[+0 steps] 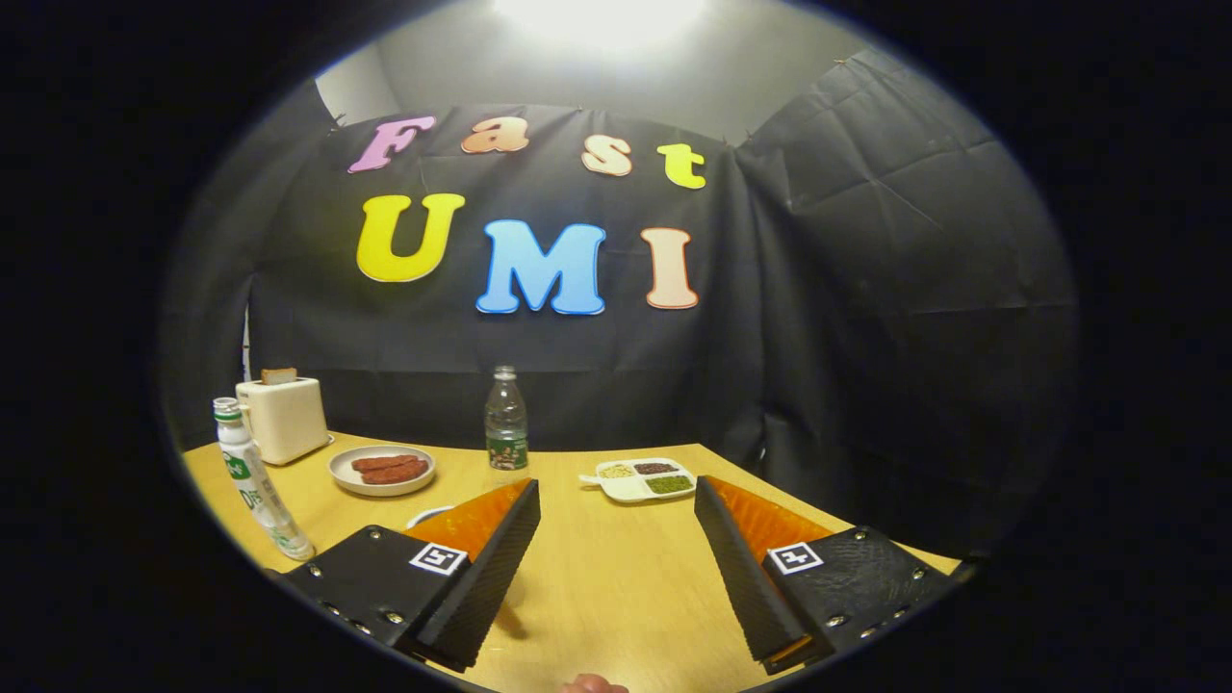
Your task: Take the bottle from table, then pour the juice into the cup, finally place the bottle on the coaster
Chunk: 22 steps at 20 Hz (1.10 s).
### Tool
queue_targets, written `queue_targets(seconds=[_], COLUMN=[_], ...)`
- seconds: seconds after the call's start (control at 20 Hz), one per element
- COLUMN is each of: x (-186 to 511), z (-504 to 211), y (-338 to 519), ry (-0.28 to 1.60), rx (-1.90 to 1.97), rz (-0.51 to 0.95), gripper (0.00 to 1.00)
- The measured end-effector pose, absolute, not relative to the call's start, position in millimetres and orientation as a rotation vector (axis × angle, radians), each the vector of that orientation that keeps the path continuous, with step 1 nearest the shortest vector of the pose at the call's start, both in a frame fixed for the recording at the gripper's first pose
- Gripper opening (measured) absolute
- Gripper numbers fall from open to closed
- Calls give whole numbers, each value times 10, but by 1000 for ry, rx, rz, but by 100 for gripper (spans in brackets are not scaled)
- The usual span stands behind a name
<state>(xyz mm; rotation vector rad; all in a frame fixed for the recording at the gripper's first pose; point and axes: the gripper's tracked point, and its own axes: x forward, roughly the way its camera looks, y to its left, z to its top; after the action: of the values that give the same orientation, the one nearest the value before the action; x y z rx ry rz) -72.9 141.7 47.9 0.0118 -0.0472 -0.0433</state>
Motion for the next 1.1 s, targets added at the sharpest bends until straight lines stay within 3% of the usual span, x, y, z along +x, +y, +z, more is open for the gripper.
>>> queue_targets(seconds=[0.6,1.1], x=[-1077,-1194], z=[343,253], y=[3267,3877], ry=[-52,-63], rx=[-16,25], rz=[294,353], gripper=[98,98])
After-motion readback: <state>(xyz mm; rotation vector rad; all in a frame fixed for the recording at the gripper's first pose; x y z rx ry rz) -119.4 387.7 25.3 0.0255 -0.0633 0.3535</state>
